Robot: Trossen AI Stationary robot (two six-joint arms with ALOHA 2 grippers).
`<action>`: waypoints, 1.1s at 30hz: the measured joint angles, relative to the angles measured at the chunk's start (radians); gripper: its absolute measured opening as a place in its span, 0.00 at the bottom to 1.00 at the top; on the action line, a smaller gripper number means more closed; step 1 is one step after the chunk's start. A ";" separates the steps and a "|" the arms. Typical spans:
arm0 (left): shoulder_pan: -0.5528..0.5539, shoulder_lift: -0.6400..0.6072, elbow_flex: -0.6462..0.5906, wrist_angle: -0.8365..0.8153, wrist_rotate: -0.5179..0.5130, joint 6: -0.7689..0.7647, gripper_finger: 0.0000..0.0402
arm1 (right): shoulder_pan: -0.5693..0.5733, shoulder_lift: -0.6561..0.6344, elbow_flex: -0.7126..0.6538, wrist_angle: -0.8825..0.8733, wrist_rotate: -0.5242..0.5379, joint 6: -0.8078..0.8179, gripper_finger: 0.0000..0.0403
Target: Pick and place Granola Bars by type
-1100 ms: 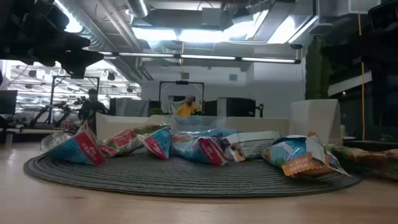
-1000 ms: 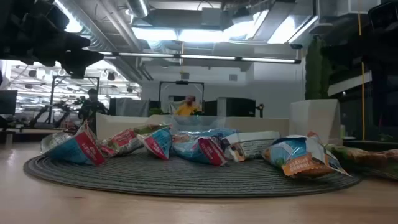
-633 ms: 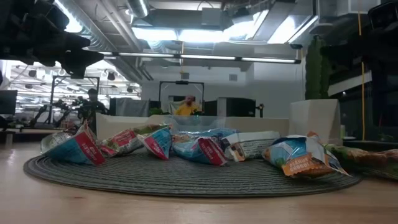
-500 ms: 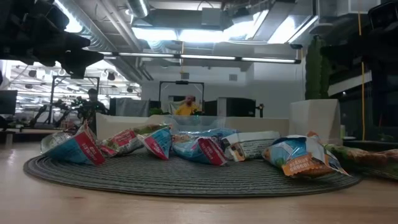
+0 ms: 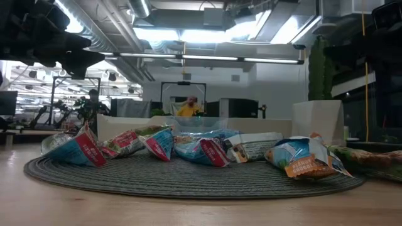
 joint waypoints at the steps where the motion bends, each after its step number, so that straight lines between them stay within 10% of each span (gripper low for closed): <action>1: 0.000 0.000 0.000 0.000 0.000 0.000 0.55 | 0.000 0.000 0.000 0.000 0.000 0.000 0.69; 25: 0.000 0.000 0.000 0.000 0.000 0.000 0.55 | 0.000 0.000 0.000 0.025 0.001 0.015 0.69; 33: 0.000 0.000 0.000 0.001 -0.023 0.000 0.55 | -0.001 0.000 0.000 0.056 0.293 0.340 0.69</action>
